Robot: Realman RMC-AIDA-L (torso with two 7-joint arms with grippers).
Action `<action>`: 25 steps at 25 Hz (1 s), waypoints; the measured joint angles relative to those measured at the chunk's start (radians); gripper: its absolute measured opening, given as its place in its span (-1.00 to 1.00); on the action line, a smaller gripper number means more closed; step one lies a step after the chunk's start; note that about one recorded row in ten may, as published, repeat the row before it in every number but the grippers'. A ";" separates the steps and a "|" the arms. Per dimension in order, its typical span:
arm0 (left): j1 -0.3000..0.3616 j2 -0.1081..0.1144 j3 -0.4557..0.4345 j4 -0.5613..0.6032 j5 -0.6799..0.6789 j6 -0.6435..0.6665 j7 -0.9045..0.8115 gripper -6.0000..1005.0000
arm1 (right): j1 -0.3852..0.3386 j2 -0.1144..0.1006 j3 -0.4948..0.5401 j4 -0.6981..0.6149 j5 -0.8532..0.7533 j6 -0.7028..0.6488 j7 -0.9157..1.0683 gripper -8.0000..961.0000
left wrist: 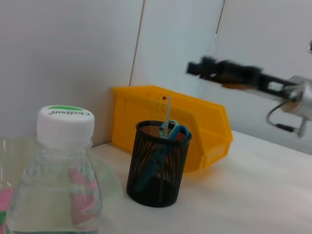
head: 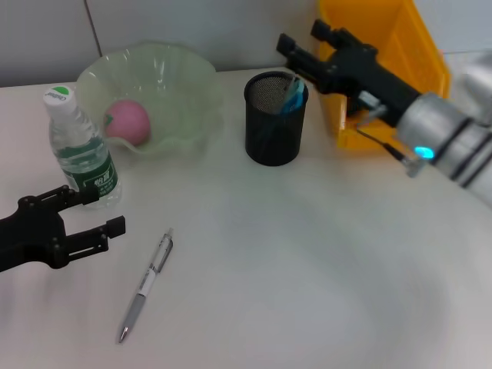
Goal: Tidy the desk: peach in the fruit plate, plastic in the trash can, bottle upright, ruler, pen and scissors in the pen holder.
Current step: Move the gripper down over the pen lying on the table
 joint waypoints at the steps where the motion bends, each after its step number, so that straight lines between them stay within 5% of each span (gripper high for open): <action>1: 0.001 0.000 0.000 0.000 0.000 0.001 0.000 0.57 | -0.049 -0.001 -0.034 -0.095 -0.040 -0.093 0.125 0.49; 7: -0.003 0.003 0.003 0.000 0.000 0.017 -0.003 0.57 | -0.185 -0.013 -0.184 -0.380 -0.065 -0.284 0.416 0.62; 10: -0.004 0.003 0.005 0.000 0.000 0.019 -0.004 0.57 | -0.252 -0.033 -0.228 -0.508 -0.070 -0.355 0.525 0.62; 11: -0.004 0.003 0.005 0.000 0.000 0.019 -0.004 0.57 | -0.279 -0.057 -0.234 -0.544 -0.077 -0.393 0.564 0.62; 12: -0.007 0.003 0.011 0.000 0.000 0.021 -0.007 0.57 | -0.279 -0.057 -0.234 -0.544 -0.077 -0.393 0.564 0.62; 14: -0.008 0.003 0.013 0.000 0.000 0.021 -0.009 0.57 | -0.292 -0.089 -0.234 -0.552 -0.099 -0.431 0.598 0.62; 16: -0.010 0.003 0.016 0.000 0.000 0.021 -0.011 0.57 | -0.292 -0.144 -0.233 -0.554 -0.188 -0.482 0.651 0.62; 21: -0.018 0.003 0.032 0.000 0.000 0.023 -0.019 0.57 | -0.267 -0.196 -0.231 -0.586 -0.379 -0.547 0.726 0.62; 25: -0.027 0.003 0.055 0.000 0.000 0.024 -0.045 0.57 | -0.243 -0.200 -0.234 -0.623 -0.483 -0.587 0.759 0.62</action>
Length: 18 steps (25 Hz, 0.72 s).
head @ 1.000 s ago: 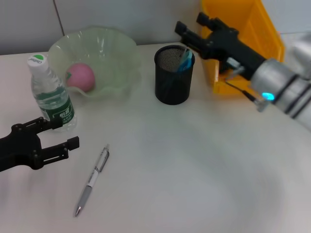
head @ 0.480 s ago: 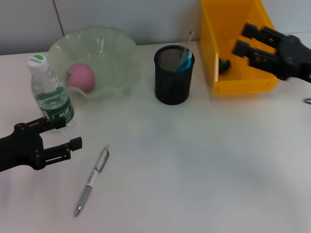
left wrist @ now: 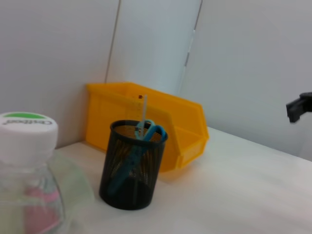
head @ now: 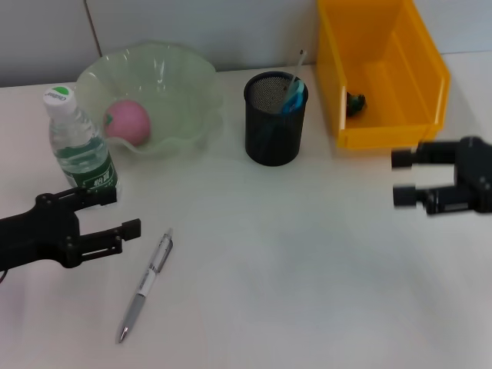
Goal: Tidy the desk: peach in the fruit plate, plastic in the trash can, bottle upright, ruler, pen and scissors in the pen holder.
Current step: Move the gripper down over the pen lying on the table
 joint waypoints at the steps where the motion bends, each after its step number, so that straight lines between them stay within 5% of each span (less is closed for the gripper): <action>1: -0.006 0.000 0.014 0.001 0.000 0.000 -0.019 0.57 | 0.015 0.003 0.000 -0.020 -0.057 -0.020 0.004 0.62; 12: -0.013 0.000 0.038 0.012 0.000 0.012 -0.082 0.57 | 0.040 0.048 -0.005 -0.073 -0.198 -0.015 -0.051 0.62; 18: -0.045 -0.003 0.177 0.093 0.000 0.059 -0.283 0.57 | 0.044 0.051 -0.011 -0.075 -0.208 -0.013 -0.074 0.62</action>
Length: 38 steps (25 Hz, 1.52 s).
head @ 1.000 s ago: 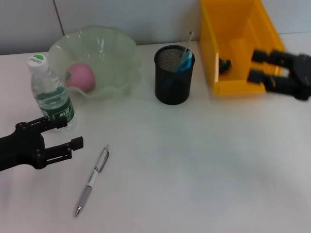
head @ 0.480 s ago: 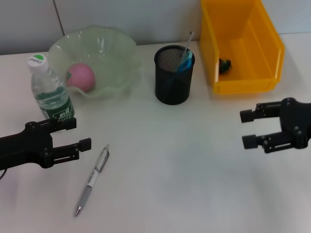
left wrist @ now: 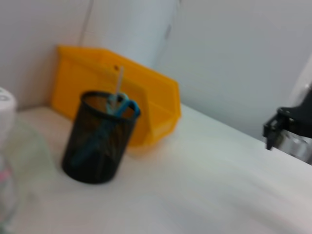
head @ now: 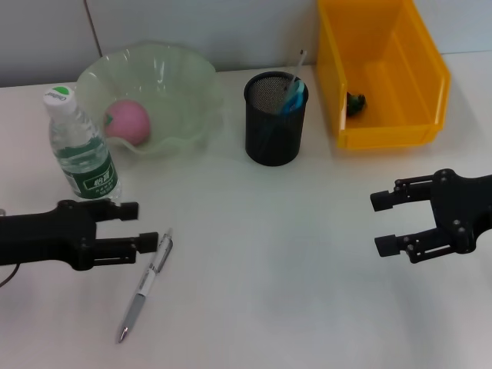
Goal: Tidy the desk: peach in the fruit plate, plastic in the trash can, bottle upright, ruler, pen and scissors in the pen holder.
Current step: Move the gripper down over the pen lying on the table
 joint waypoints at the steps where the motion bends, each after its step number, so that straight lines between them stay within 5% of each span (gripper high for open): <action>1: -0.011 -0.002 0.029 0.022 0.000 0.016 -0.055 0.57 | 0.000 0.000 0.000 -0.001 0.000 0.000 -0.001 0.62; 7: -0.065 -0.006 0.224 0.180 -0.014 0.084 -0.408 0.57 | 0.003 0.000 -0.001 -0.012 -0.002 -0.002 -0.001 0.61; 13: -0.077 -0.005 0.580 0.427 -0.030 0.075 -0.782 0.57 | 0.005 -0.005 -0.001 -0.021 -0.006 -0.009 -0.001 0.61; 18: -0.094 -0.004 0.760 0.546 0.062 0.039 -0.938 0.57 | 0.012 -0.005 -0.001 -0.024 -0.023 -0.008 -0.001 0.60; 28: -0.156 -0.009 0.903 0.550 0.243 0.014 -1.101 0.57 | 0.014 -0.001 -0.002 -0.037 -0.031 0.005 0.002 0.60; 38: -0.183 -0.013 1.056 0.551 0.282 -0.003 -1.231 0.56 | 0.014 0.012 -0.029 -0.038 -0.035 0.040 0.000 0.59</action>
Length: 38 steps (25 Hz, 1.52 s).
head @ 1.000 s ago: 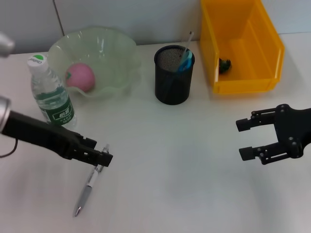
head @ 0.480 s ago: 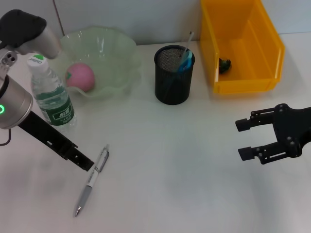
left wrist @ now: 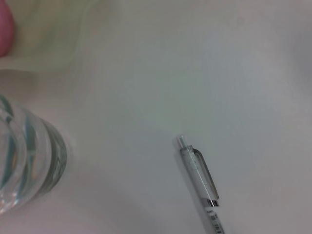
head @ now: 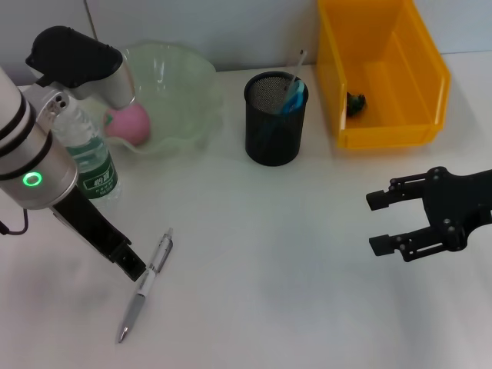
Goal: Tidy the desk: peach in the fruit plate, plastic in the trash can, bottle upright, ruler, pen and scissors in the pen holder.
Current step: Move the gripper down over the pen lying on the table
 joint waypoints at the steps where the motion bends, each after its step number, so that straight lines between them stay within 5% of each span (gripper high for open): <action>1: 0.000 0.000 0.009 -0.001 0.000 -0.004 -0.013 0.56 | 0.000 0.000 0.000 0.000 0.000 0.000 0.000 0.59; 38: -0.061 -0.001 0.026 -0.238 -0.001 -0.152 -0.201 0.51 | 0.002 0.014 -0.014 -0.014 -0.017 0.039 -0.036 0.57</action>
